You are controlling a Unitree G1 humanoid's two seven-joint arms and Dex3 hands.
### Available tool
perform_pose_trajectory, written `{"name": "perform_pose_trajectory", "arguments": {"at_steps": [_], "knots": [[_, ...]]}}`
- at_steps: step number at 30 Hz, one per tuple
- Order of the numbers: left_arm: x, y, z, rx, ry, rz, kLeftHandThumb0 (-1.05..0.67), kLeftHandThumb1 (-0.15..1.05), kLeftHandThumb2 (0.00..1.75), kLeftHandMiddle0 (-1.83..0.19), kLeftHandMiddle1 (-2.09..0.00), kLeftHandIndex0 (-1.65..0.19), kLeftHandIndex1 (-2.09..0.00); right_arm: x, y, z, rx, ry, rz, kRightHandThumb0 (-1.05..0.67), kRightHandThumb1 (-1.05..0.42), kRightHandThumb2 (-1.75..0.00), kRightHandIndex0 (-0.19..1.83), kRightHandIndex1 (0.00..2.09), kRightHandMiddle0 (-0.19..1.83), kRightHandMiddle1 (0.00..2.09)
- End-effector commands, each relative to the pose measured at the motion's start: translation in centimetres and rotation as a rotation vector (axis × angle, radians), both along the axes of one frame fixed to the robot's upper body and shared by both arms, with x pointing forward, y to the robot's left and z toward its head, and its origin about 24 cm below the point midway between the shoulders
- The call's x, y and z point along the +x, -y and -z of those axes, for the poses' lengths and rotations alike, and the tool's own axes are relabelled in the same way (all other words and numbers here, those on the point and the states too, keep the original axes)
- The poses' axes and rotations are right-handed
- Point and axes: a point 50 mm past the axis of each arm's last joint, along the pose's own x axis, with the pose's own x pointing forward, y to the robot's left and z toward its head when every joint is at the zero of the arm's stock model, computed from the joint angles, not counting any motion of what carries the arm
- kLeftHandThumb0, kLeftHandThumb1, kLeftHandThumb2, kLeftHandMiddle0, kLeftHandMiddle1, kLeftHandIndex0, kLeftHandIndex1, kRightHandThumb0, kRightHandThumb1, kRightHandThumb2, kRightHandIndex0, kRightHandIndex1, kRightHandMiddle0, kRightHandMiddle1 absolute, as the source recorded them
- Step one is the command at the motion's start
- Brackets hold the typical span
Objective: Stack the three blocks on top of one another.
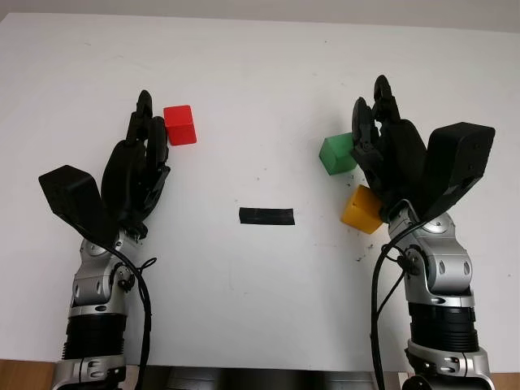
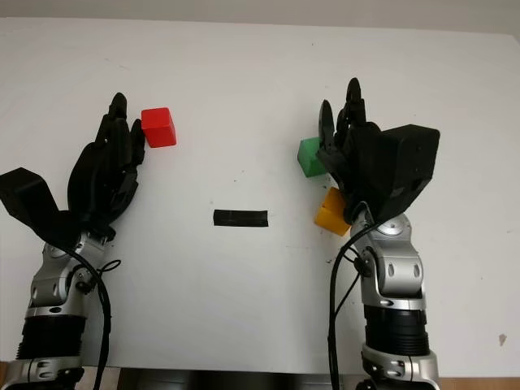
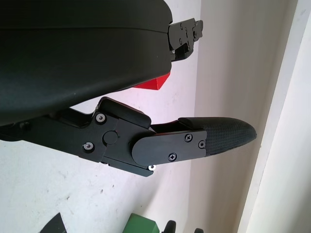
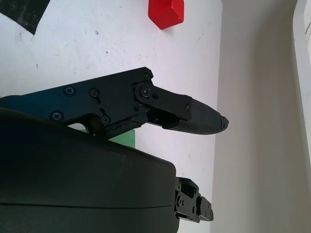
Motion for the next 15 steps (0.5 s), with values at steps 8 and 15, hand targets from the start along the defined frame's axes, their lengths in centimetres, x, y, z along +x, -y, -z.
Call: {"name": "perform_pose_trajectory", "arguments": {"at_steps": [8, 15], "knots": [[-0.03, -0.41, -0.11, 0.000, -0.001, -0.004, -0.81, 1.05, 0.52, 0.19, 0.00, 0.19, 0.00, 0.03, -0.12, 0.15, 0.009, 0.012, -0.006, -0.61, -1.05, -0.67, -0.19, 0.00, -0.19, 0.00], [-0.15, -1.14, -0.84, 0.009, 0.036, 0.006, -0.81, 1.05, 0.49, 0.19, 0.00, 0.19, 0.00, 0.13, 0.31, -0.36, 0.000, 0.034, 0.003, -0.61, -1.05, -0.67, -0.19, 0.00, -0.19, 0.00]]}}
